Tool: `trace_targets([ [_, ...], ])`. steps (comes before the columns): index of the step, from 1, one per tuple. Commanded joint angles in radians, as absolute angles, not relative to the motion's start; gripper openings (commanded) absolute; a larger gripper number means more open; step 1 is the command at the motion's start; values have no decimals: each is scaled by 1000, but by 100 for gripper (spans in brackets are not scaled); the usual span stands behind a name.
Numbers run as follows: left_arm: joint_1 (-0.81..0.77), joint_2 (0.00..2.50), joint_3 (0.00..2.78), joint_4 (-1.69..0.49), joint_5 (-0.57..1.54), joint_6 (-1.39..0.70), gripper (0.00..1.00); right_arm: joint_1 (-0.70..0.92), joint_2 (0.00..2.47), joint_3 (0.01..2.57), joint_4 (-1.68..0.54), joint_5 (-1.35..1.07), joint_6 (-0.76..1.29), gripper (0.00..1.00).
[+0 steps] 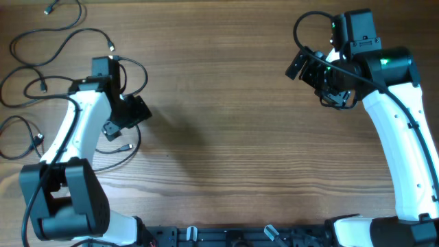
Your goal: Untangle cables
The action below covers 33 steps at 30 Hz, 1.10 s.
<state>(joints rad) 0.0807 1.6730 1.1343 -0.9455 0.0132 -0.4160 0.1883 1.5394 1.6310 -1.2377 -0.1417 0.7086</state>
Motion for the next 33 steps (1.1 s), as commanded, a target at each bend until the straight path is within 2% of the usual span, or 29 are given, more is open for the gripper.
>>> trace_targets([
  [1, 62, 1684, 1052, -899, 44, -398, 85, 193, 1556, 1621, -1234, -151, 680, 100],
  [5, 63, 1684, 994, -847, 44, -400, 84, 193, 1556, 1621, -1235, -151, 680, 100],
  [13, 62, 1684, 948, -746, 40, -400, 76, 194, 1556, 1621, -1235, -152, 681, 100],
  [18, 62, 1684, 946, -714, 6, -400, 59, 193, 1556, 1621, -1235, -151, 681, 100],
  [25, 63, 1691, 946, -700, -73, -400, 52, 193, 1556, 1621, -1235, -151, 680, 100],
  [31, 63, 1729, 946, -609, -76, -397, 52, 194, 1556, 1621, -1235, -151, 680, 100],
  [33, 63, 1748, 946, -574, -76, -395, 47, 194, 1556, 1621, -1237, -151, 680, 99],
])
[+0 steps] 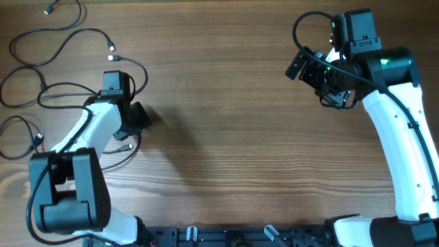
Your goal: Untangle cables
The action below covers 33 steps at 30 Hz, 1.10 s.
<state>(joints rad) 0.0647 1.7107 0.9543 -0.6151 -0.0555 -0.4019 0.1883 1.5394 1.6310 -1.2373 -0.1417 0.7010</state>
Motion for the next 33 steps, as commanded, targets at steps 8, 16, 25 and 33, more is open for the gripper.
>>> trace_targets([
  [8, 63, 1795, 946, -572, -51, -397, 46, 194, 1556, 1621, -1243, -151, 680, 100],
  [16, 79, 1795, 946, -580, -168, -397, 26, 194, 1556, 1621, -1262, -151, 680, 100],
  [25, 197, 1795, 946, -617, -174, -400, 26, 193, 1556, 1621, -1269, -151, 680, 100],
  [33, 225, 1789, 974, -603, -173, -397, 40, 193, 1556, 1621, -1270, -151, 680, 100],
])
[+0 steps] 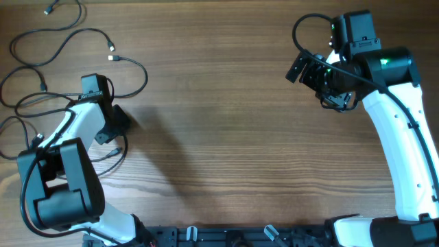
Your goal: Untangle cables
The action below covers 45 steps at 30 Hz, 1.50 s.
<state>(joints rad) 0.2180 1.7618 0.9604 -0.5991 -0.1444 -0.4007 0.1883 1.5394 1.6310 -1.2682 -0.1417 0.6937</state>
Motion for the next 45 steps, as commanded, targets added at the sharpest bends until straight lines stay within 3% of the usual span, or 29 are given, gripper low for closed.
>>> trace_targets([
  [1, 225, 1779, 985, -612, -173, -397, 41, 193, 1556, 1621, -1270, -151, 680, 100],
  [7, 224, 1665, 1066, -669, -80, -397, 49, 193, 1556, 1621, -1269, -151, 680, 100],
  [10, 224, 1579, 1095, -668, 89, -397, 63, 193, 1556, 1621, -1264, -146, 680, 100],
  [12, 218, 1511, 1101, -654, 259, -397, 78, 193, 1556, 1621, -1256, -136, 680, 100],
  [14, 189, 1446, 1101, -657, 361, -397, 100, 193, 1556, 1621, -1258, -137, 679, 100],
  [21, -91, 1330, 1101, -684, 352, -339, 100, 193, 1537, 1623, -1261, -242, 602, 100],
  [26, -367, 1323, 1100, -704, 95, -341, 100, 193, 1465, 1623, -1331, -171, 602, 100],
  [30, -488, 1323, 1100, -704, -30, -344, 100, 193, 1367, 1623, -1386, -169, 602, 100],
  [40, -519, 1323, 1100, -704, -43, -344, 100, 193, 1015, 1612, -1558, 53, 601, 100],
  [45, -519, 1323, 1100, -704, -43, -344, 100, 193, 867, 1567, -1558, 55, 606, 100],
])
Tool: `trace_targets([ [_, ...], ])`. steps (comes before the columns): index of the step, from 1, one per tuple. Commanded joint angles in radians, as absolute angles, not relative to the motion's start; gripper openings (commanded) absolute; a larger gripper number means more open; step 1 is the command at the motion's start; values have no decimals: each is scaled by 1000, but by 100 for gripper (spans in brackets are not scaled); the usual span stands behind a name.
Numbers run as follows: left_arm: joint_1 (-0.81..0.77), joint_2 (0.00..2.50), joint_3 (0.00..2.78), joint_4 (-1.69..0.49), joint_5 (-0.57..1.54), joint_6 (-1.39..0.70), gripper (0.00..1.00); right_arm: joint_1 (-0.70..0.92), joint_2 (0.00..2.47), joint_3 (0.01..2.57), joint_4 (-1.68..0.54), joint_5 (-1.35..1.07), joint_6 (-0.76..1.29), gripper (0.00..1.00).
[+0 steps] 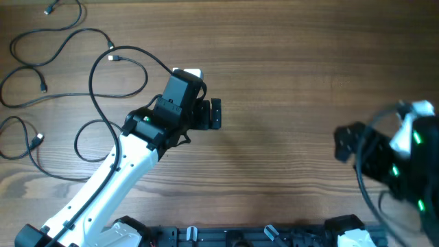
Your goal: Untangle cables
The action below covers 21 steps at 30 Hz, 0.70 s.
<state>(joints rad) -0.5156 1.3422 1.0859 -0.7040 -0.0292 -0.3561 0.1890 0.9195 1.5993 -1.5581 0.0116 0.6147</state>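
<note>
Several thin black cables (41, 41) lie in loose loops at the table's far left. One black cable (140, 55) arcs from that pile to my left wrist and disappears beneath it. My left gripper (211, 114) is out over the middle of the table, fingers close together; the cable's end is hidden under it. My right arm (394, 161) is blurred at the lower right. Its gripper (345, 143) is a dark shape whose jaws I cannot make out.
A cable plug (115, 58) lies inside the upper loop and another (38, 139) near the left edge. A further loop (86, 137) lies beside my left forearm. The wooden table (288, 82) fills the view.
My left gripper has moved from the cable pile at the left to the table's middle, and one cable now stretches after it. My right arm has moved from the upper right to the lower right.
My left gripper was over the loops at the left, then a little lower, then further left among the cables, while my right arm stayed raised at the upper right. Now my left gripper is at the middle with a cable trailing, and my right arm is low.
</note>
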Motion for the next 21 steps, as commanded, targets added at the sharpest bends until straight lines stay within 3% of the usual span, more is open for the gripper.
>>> trace_targets([
  [1, -519, 1323, 1100, -704, -43, -344, 100, 193, 852, 1561, -1559, 55, 606, 99],
  [21, -519, 1323, 1100, -704, -43, -344, 100, 193, 847, 1556, -1607, 36, 602, 100],
])
